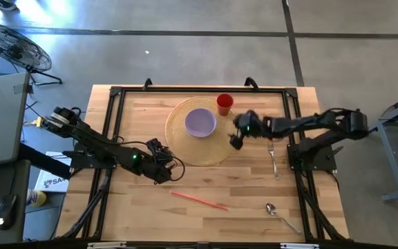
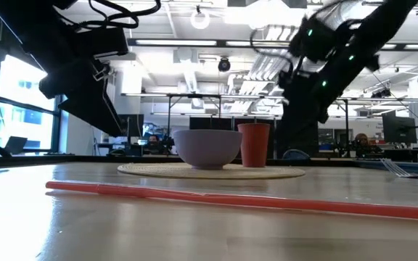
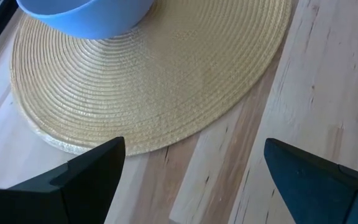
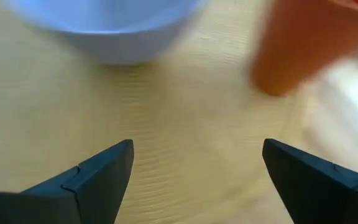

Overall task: Pick & Place Utensil
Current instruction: Put the straw into the orange cup on the table placemat

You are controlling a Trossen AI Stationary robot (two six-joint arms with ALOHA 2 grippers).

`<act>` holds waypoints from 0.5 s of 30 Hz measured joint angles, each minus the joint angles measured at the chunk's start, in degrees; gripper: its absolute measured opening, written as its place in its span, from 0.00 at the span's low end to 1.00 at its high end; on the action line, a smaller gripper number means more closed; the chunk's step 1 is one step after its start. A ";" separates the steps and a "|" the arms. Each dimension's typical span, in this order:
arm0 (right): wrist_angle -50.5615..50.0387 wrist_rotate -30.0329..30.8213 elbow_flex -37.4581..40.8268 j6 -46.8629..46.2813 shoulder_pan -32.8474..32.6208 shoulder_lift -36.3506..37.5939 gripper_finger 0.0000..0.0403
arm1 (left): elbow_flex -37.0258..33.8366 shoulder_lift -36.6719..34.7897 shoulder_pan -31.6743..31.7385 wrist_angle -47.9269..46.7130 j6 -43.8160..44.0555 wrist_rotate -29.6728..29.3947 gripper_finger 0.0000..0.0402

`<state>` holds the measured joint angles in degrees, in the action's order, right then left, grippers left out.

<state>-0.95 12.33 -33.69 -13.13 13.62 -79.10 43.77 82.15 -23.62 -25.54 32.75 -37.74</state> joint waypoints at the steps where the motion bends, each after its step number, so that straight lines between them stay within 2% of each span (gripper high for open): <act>1: 0.25 0.93 0.00 -1.39 -2.98 0.06 0.87 | 0.00 -0.35 0.00 -0.47 0.06 0.01 0.94; 5: 3.50 5.54 0.00 -7.18 -15.28 -0.75 0.86 | -0.02 -2.57 0.00 -2.73 0.04 0.08 0.94; 9: 10.49 11.42 0.00 -7.59 -25.63 -3.51 0.86 | 0.00 -5.46 0.00 -3.78 -0.93 -1.78 0.94; 12: 15.85 17.22 -0.57 -7.42 -30.57 -6.21 0.86 | 0.00 -7.22 0.00 -3.73 -2.05 -1.87 0.94; 15: 15.80 21.92 -3.90 -7.44 -33.54 -9.16 0.85 | 0.00 -8.16 0.00 -3.94 -2.76 -1.38 0.94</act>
<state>14.85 34.25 -37.59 -20.57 -19.92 -88.25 43.77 73.99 -23.62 -29.48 29.99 -39.12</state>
